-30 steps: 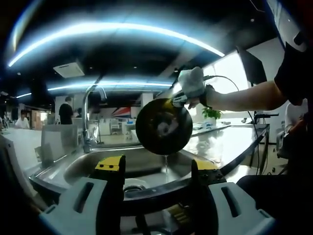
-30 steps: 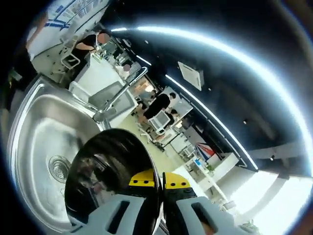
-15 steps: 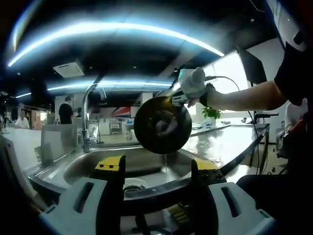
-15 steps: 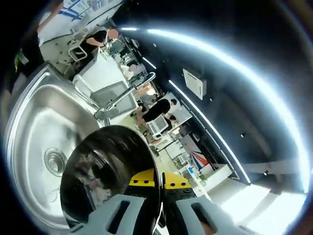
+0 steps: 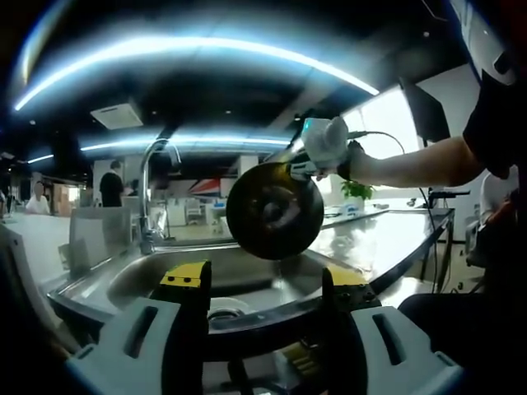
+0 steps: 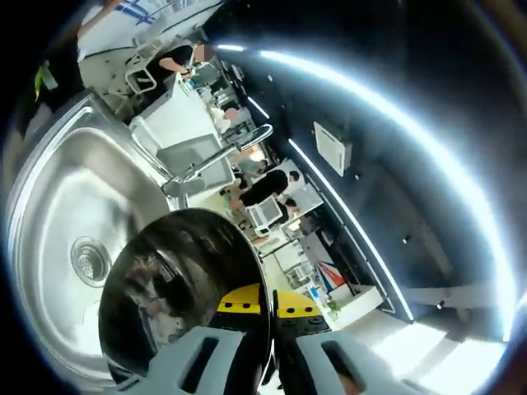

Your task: Pick up bowl with dirty water move over sink pour dirty water into sink return bowl to place

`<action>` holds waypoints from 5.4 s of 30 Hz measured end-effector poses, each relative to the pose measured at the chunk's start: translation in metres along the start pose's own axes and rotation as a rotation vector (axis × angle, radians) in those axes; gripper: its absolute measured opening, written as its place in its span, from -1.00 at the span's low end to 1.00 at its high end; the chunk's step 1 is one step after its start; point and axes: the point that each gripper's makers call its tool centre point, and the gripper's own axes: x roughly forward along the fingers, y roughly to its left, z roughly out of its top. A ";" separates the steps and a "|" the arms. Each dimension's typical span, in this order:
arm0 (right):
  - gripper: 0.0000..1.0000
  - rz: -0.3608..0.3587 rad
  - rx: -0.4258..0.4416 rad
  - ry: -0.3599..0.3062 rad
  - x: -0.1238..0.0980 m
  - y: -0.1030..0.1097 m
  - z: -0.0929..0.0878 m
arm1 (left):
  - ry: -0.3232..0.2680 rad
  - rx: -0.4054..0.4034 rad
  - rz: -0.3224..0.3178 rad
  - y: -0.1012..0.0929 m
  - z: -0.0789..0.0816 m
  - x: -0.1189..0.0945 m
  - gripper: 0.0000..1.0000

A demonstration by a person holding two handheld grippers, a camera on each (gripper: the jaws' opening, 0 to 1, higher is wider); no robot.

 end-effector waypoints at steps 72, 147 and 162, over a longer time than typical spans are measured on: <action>-1.00 0.264 1.112 0.371 0.001 0.030 -0.100 | -0.003 0.012 -0.020 -0.012 0.007 0.003 0.07; -0.95 0.013 1.651 0.658 -0.171 -0.028 -0.314 | -0.026 0.054 -0.048 -0.039 0.020 0.016 0.07; -0.97 -0.036 1.633 0.690 -0.191 -0.032 -0.341 | -0.019 0.056 -0.058 -0.046 0.019 0.021 0.07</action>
